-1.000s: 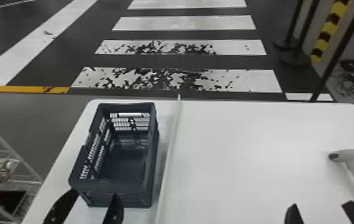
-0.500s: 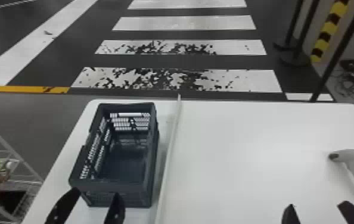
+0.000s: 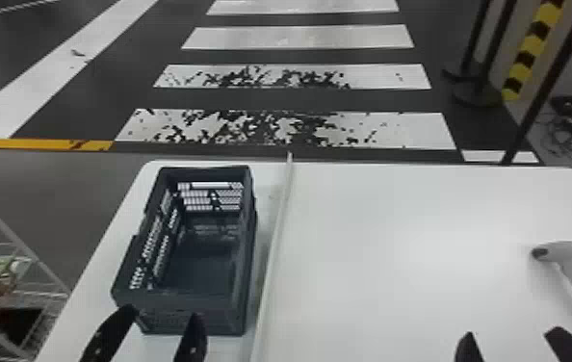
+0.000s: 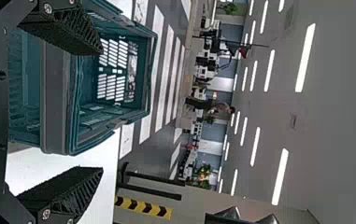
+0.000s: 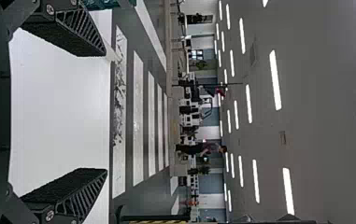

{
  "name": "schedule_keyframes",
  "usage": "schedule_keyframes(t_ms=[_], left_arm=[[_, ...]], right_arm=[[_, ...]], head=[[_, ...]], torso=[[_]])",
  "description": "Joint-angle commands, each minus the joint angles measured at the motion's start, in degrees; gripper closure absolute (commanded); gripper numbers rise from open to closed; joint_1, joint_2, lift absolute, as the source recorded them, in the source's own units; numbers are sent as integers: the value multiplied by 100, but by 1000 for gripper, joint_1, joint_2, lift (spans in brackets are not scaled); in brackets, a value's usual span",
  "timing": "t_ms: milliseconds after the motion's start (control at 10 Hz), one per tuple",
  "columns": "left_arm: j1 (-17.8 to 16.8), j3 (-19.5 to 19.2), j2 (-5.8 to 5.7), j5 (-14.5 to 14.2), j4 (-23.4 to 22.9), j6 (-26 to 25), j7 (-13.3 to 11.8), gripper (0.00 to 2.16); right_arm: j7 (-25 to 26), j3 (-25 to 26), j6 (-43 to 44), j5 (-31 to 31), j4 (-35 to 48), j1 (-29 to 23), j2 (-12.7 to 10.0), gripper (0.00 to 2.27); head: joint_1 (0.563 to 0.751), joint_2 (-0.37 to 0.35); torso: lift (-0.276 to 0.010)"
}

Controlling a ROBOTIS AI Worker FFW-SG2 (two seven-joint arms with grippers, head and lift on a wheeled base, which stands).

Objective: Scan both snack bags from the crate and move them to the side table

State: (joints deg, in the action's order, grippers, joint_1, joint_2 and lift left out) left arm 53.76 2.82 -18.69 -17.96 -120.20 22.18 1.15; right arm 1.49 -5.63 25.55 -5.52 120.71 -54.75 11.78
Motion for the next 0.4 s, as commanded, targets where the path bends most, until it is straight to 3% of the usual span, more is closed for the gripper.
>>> schedule_keyframes(t_ms=[0, 300], left_arm=[[-6, 26, -29, 3, 31, 18, -18, 117], [-6, 35, -29, 3, 67, 35, -71, 117]], right_arm=[[0, 0, 50, 25, 5, -36, 0, 110], [-26, -17, 103, 25, 49, -71, 26, 110]], head=[[695, 86], [695, 80]], torso=[[-95], [-95]])
